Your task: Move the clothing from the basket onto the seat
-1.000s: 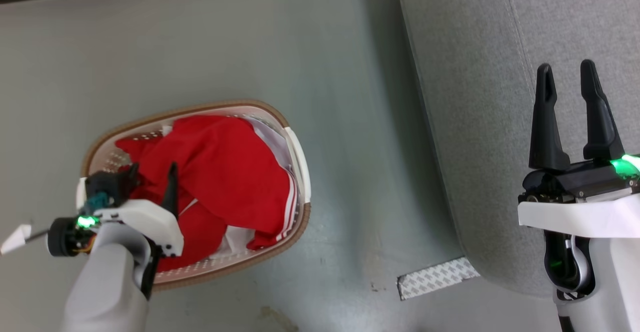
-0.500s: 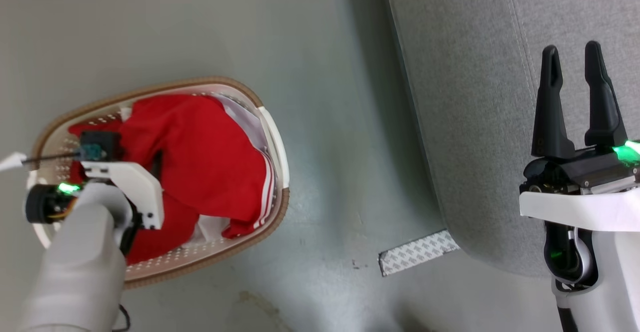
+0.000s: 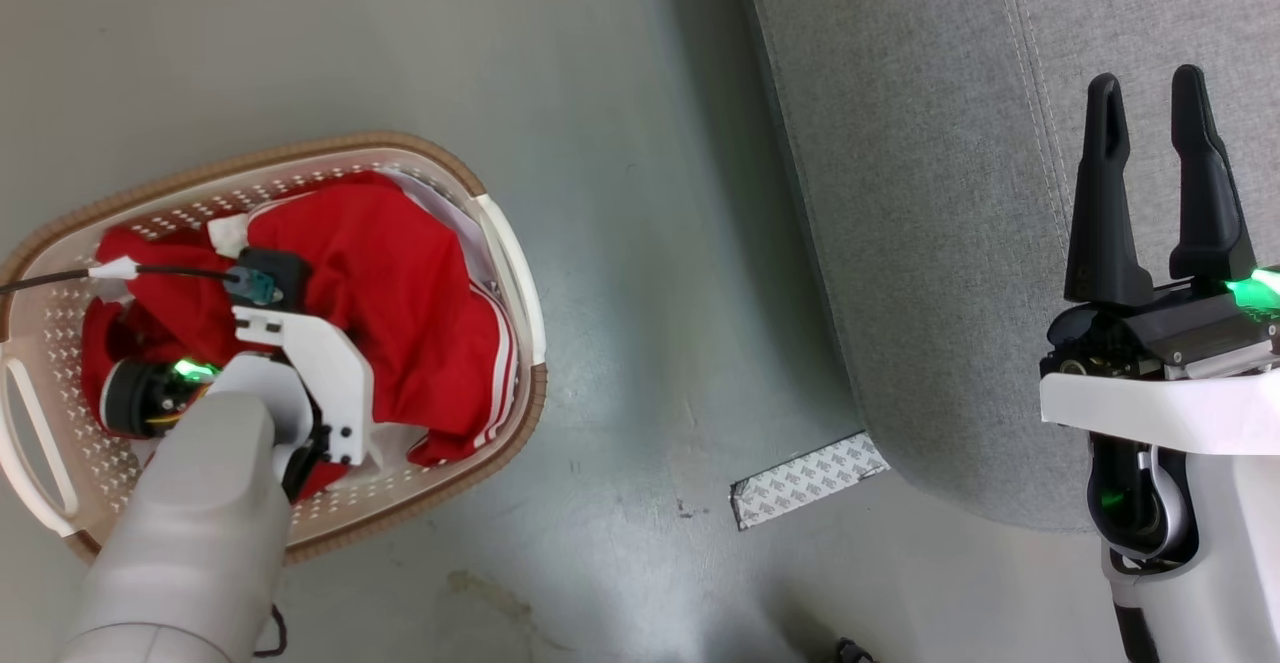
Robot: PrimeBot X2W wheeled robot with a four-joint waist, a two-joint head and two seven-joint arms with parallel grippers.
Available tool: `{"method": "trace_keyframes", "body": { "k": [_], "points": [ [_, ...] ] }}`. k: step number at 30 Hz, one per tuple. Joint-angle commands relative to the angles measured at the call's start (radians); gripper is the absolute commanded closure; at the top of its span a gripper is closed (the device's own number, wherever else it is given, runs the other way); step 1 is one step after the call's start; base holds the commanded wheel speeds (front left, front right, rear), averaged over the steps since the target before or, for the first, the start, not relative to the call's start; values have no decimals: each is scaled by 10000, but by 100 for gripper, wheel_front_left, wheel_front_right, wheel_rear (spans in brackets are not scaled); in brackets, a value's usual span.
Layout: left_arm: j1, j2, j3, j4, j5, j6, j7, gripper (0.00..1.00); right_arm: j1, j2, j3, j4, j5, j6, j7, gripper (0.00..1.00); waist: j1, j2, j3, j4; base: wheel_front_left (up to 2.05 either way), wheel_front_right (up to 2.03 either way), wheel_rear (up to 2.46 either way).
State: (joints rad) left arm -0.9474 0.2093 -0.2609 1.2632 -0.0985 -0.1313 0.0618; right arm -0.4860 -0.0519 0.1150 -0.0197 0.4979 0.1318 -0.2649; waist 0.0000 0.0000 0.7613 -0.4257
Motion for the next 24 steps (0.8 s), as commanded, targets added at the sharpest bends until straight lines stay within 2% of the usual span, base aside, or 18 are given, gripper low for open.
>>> {"method": "trace_keyframes", "body": {
  "k": [1, 12, 24],
  "points": [
    [47, 87, -142, -20, -263, 19, 32, 100, -82, 22, -57, 38, 70, -21, 9, 0, 0, 0, -13, 11, 0, 0, 0],
    [396, 337, -1708, -793, -1965, 16, -596, 100, -46, 19, -59, 211, -281, -21, 9, 0, 0, 0, -587, 440, 0, 0, 0],
    [1083, 260, -3389, -1523, -3535, 15, -1690, 100, 466, 15, -232, 608, -829, -21, 9, 0, 0, 0, -2141, 1159, 0, 0, 0]
  ]
}}
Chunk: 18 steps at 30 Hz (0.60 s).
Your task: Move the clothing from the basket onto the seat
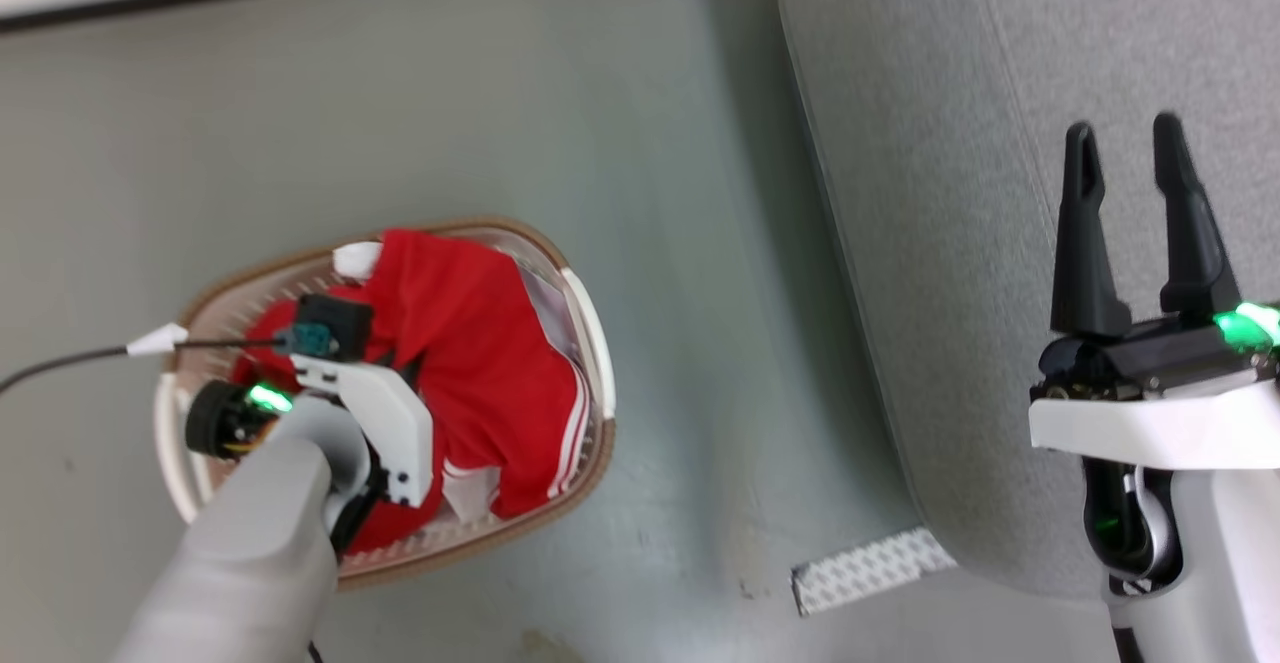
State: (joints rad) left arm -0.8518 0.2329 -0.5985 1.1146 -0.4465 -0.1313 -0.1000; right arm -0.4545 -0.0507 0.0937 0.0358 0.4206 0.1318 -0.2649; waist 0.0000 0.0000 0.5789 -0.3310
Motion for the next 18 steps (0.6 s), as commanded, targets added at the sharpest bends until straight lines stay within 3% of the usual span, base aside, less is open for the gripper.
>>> {"method": "trace_keyframes", "body": {
  "k": [1, 18],
  "points": [
    [189, 15, -137, -68, -166, 15, -155, 100, 170, 2, -22, 92, -123, -21, 9, 0, 0, 0, -461, 268, 0, 0, 0],
    [929, -289, -1426, -493, -1755, 16, -1439, 100, 967, -435, 13, 545, -341, -21, 9, 0, 0, 0, -2725, 1381, 0, 0, 0]
  ]
}}
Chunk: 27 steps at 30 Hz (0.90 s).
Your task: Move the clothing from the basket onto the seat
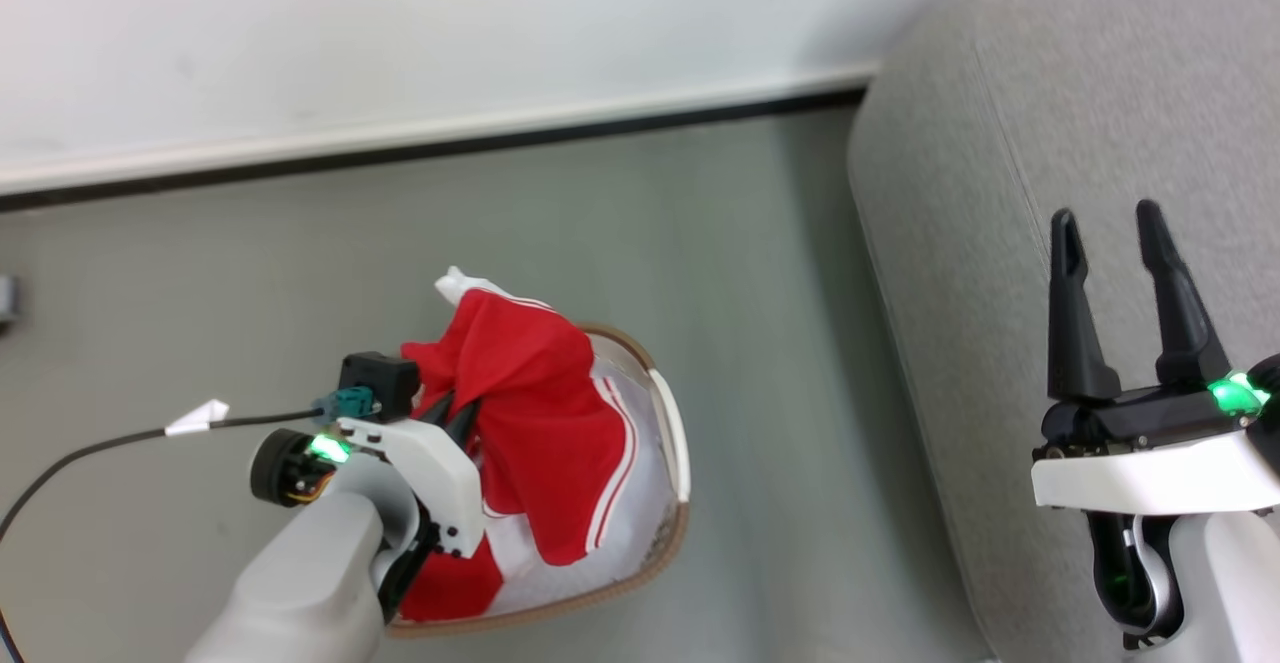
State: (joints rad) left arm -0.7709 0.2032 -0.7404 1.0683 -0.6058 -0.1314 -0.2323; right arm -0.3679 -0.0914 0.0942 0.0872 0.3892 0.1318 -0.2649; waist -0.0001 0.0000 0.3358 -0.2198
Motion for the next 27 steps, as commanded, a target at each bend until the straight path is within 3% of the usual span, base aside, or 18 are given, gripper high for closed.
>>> {"method": "trace_keyframes", "body": {
  "k": [1, 9, 27],
  "points": [
    [149, 1, -40, -83, -180, 18, -147, 100, 140, -56, 21, 50, -11, -21, 9, 0, 1, 0, -399, 333, 0, 0, 0],
    [494, -21, -97, -686, -461, 18, -321, 100, 605, -141, 90, 313, 75, -21, 9, 0, 1, 0, -1416, 767, 0, 0, 0],
    [2475, 268, 2078, -4822, 743, 690, -331, 100, 1608, -174, 268, 713, 178, -21, 9, 0, 1, 0, -3130, 1217, 0, 0, 0]
  ]
}}
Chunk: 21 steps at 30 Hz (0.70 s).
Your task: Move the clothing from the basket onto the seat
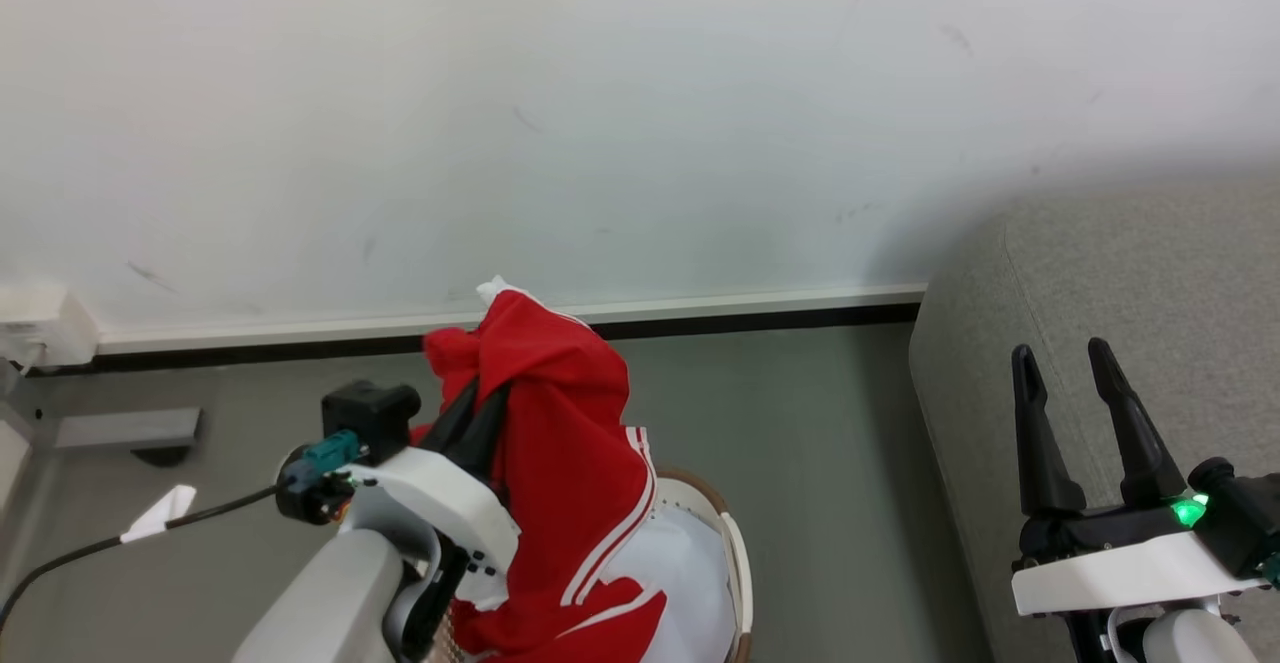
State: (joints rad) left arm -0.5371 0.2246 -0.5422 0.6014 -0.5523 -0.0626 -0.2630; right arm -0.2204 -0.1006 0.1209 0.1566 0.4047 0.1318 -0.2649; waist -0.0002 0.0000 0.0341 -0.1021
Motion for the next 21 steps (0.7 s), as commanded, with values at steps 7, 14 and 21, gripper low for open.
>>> {"method": "trace_keyframes", "body": {
  "k": [7, 14, 21],
  "points": [
    [326, 169, 496, -1338, 389, 117, -24, 100, 424, -11, 203, 92, 80, -21, 9, 0, 2, 0, -379, 69, 0, 0, 0],
    [357, 354, 560, -2258, 442, 330, 131, 100, 463, 26, 362, 118, 119, -21, 9, 0, 2, 0, -469, 91, 0, 0, 0],
    [534, 410, 493, -2783, 342, 473, 314, 100, 451, -38, 517, 137, 188, -21, 9, 0, 2, 0, -477, 139, 0, 0, 0]
  ]
}}
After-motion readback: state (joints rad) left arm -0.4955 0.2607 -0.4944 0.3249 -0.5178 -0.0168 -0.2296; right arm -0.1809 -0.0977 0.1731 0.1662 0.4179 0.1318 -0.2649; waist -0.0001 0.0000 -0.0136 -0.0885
